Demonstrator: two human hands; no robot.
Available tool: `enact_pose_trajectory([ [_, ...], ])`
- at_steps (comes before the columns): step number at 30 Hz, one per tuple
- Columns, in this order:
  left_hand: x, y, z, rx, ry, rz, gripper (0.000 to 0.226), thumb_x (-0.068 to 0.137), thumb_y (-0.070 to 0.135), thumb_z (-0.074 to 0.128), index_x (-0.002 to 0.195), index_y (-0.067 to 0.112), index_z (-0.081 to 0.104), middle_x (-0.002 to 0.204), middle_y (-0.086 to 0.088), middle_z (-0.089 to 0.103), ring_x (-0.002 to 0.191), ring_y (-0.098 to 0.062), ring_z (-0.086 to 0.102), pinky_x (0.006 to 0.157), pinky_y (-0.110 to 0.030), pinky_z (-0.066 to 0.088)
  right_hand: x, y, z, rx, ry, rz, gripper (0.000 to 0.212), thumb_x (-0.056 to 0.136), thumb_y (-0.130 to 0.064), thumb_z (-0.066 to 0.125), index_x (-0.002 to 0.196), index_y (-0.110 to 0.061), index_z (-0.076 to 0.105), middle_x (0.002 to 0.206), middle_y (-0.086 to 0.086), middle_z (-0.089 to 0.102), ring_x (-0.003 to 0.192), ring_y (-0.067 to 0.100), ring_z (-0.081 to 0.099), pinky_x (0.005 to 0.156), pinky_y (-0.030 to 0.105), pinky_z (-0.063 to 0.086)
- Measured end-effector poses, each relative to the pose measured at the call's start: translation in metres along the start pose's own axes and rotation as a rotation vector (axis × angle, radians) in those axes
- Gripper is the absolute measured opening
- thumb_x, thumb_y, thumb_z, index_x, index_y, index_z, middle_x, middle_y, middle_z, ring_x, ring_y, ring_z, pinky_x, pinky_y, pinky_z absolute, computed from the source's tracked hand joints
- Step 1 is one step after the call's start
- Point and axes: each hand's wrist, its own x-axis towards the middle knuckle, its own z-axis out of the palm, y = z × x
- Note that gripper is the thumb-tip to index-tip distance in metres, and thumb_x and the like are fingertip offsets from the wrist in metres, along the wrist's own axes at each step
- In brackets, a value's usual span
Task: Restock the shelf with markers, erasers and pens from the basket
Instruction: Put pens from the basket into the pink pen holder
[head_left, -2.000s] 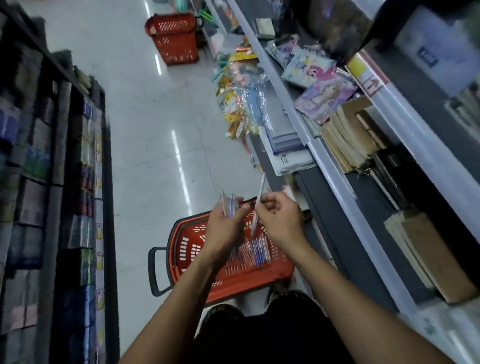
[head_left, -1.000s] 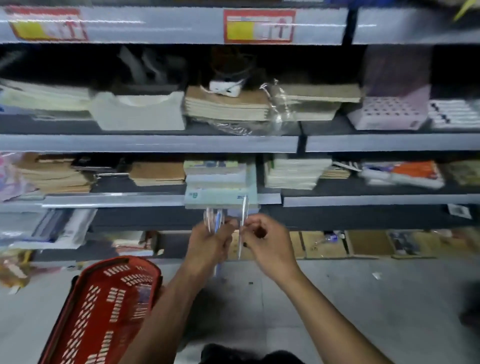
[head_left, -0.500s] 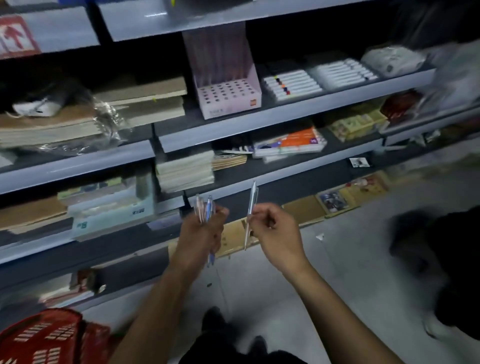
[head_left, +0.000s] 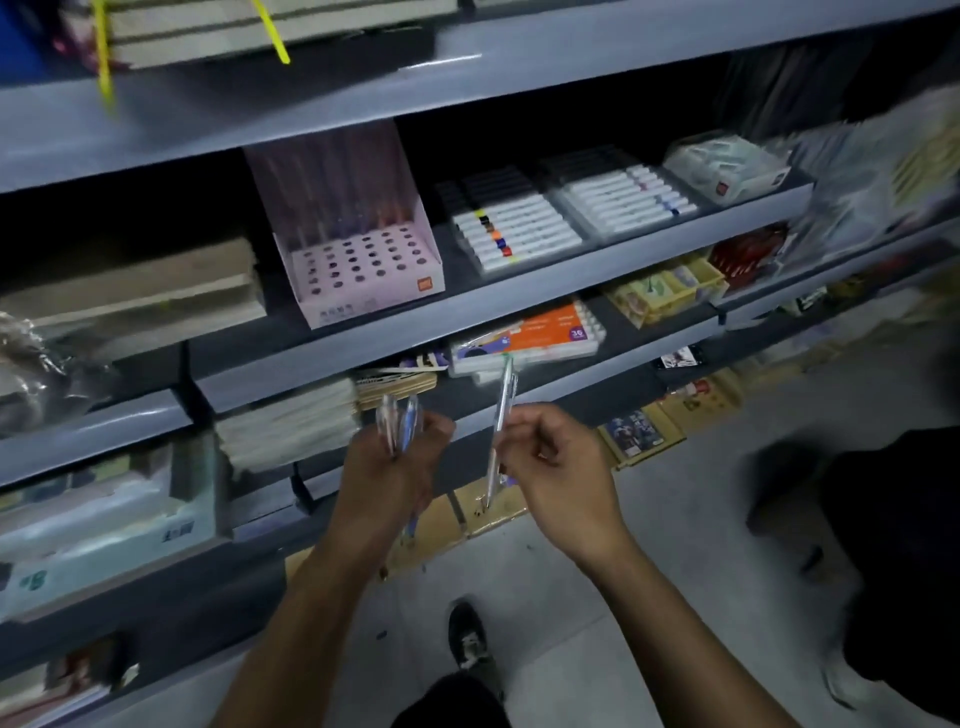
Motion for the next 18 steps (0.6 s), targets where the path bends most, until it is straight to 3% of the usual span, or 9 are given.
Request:
enact_pose_trajectory([
  [8, 0.055, 0.04, -0.012, -0.057, 0.1, 0.124, 0.023, 0.099, 0.028, 0.071, 0.079, 0.016, 0.068, 0.055, -0.008, 0.043, 0.044, -0.018, 0.035, 0.042, -0.03, 0.031, 0.085, -0.046, 0.024, 0.034, -0.143, -0.149, 0.021, 0.093, -0.011, 0.07, 0.092, -0.032, 0.07, 0.084, -0.004, 0.073, 0.083, 0.02, 0.071, 0.08, 0.041, 0.063],
  [10, 0.062, 0.045, -0.016, -0.058, 0.141, 0.138, 0.02, 0.096, 0.029, 0.072, 0.078, 0.021, 0.07, 0.053, -0.004, 0.041, 0.043, -0.016, 0.033, 0.041, -0.029, 0.029, 0.1, -0.051, 0.03, 0.031, -0.178, -0.166, 0.021, 0.095, -0.01, 0.069, 0.091, -0.031, 0.071, 0.083, -0.006, 0.072, 0.08, 0.018, 0.07, 0.077, 0.036, 0.062],
  [14, 0.071, 0.051, -0.021, 0.041, 0.237, 0.189, 0.026, 0.098, 0.027, 0.069, 0.072, 0.024, 0.064, 0.056, 0.004, 0.049, 0.049, -0.012, 0.041, 0.046, -0.031, 0.035, 0.124, -0.06, 0.038, 0.029, -0.258, -0.172, 0.015, 0.096, -0.011, 0.07, 0.095, -0.026, 0.073, 0.083, -0.005, 0.073, 0.077, 0.015, 0.069, 0.072, 0.025, 0.059],
  [18, 0.07, 0.061, -0.021, 0.091, 0.336, 0.211, 0.031, 0.101, 0.03, 0.067, 0.07, 0.033, 0.065, 0.058, 0.007, 0.054, 0.051, -0.008, 0.048, 0.049, -0.025, 0.041, 0.144, -0.068, 0.044, 0.026, -0.341, -0.187, 0.01, 0.096, -0.018, 0.07, 0.093, -0.027, 0.073, 0.08, -0.003, 0.073, 0.076, 0.016, 0.07, 0.072, 0.03, 0.061],
])
